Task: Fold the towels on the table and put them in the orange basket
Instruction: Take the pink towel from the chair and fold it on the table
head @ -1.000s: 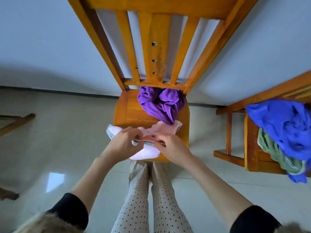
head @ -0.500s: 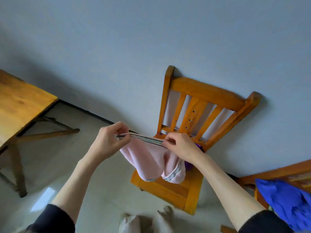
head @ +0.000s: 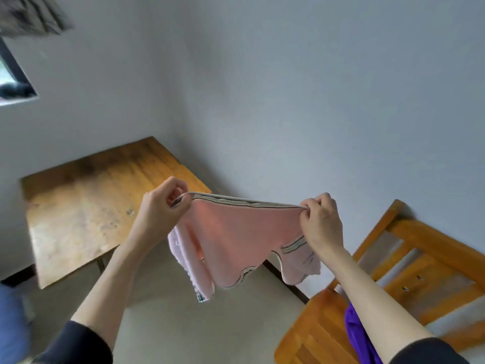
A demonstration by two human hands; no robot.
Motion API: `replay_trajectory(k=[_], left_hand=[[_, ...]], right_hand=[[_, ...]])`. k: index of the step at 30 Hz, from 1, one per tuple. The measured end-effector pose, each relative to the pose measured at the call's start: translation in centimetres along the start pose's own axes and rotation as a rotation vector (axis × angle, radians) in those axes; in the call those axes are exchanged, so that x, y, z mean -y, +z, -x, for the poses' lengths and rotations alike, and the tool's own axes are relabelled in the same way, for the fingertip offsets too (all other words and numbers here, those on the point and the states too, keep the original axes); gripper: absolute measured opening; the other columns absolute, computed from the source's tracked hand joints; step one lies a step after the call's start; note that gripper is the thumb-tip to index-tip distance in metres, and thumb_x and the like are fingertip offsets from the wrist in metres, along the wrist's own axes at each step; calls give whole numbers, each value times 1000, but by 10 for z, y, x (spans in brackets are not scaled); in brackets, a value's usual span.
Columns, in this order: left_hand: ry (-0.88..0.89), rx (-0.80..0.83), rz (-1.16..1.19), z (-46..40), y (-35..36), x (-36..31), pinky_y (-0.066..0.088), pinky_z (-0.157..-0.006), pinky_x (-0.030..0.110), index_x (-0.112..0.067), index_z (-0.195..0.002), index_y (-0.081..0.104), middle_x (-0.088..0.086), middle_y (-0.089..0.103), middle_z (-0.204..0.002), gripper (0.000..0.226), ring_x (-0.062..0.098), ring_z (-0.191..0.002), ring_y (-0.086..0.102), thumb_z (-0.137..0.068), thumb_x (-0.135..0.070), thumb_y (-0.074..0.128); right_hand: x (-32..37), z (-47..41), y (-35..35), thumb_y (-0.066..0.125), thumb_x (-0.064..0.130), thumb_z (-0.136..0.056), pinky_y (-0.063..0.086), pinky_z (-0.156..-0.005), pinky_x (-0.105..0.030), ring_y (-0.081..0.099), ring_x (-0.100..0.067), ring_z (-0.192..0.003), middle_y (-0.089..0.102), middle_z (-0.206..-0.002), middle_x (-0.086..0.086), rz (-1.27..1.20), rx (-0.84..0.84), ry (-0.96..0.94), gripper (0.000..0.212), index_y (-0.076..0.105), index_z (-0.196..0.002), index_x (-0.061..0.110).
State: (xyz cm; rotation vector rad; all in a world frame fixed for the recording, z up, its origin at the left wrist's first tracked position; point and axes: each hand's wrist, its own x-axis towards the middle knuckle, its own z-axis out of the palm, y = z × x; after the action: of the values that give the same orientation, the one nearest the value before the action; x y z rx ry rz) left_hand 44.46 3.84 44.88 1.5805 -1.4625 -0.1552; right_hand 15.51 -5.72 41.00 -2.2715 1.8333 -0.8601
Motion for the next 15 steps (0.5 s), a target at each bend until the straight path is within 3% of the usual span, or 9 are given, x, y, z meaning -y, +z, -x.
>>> replay_trajectory(k=[4, 7, 9, 12, 15], left_hand=[[-62, -88, -71, -2, -62, 42, 34, -53, 9, -21, -77, 56, -8, 51, -59, 17, 0, -55, 45, -82, -11, 69], [-123, -124, -150, 1, -101, 69, 36, -55, 9, -22, -77, 57, -8, 54, -62, 15, 0, -58, 50, -82, -16, 70], [-164, -143, -215, 4, -124, 89, 37, -58, 12, -27, -76, 56, -9, 56, -64, 18, 4, -59, 52, -81, -18, 71], [-250, -127, -303, 5, -149, 126, 41, -62, 28, -25, -78, 58, -8, 57, -68, 13, 15, -64, 51, -83, -19, 69], [-327, -82, -376, 4, -166, 167, 38, -67, 31, -20, -82, 58, -8, 54, -72, 8, 21, -70, 51, -86, -16, 64]], right_hand=[[61, -30, 34, 43, 10, -91, 38, -68, -30, 51, -30, -98, 53, -107, -13, -68, 15, 14, 23, 63, -102, 4], [106, -48, 60, 38, 11, -94, 38, -71, -33, 53, -33, -93, 57, -106, -15, -148, 39, 28, 22, 58, -101, 3], [135, -60, 78, 36, 11, -95, 39, -74, -35, 54, -35, -95, 60, -107, -17, -229, 54, 44, 24, 56, -104, 2], [179, -80, 106, 38, 11, -97, 41, -81, -35, 56, -37, -103, 63, -110, -20, -380, 101, 101, 25, 56, -109, 1], [213, -103, 138, 43, 10, -95, 40, -84, -33, 55, -35, -107, 63, -112, -19, -481, 182, 158, 23, 59, -107, 0]])
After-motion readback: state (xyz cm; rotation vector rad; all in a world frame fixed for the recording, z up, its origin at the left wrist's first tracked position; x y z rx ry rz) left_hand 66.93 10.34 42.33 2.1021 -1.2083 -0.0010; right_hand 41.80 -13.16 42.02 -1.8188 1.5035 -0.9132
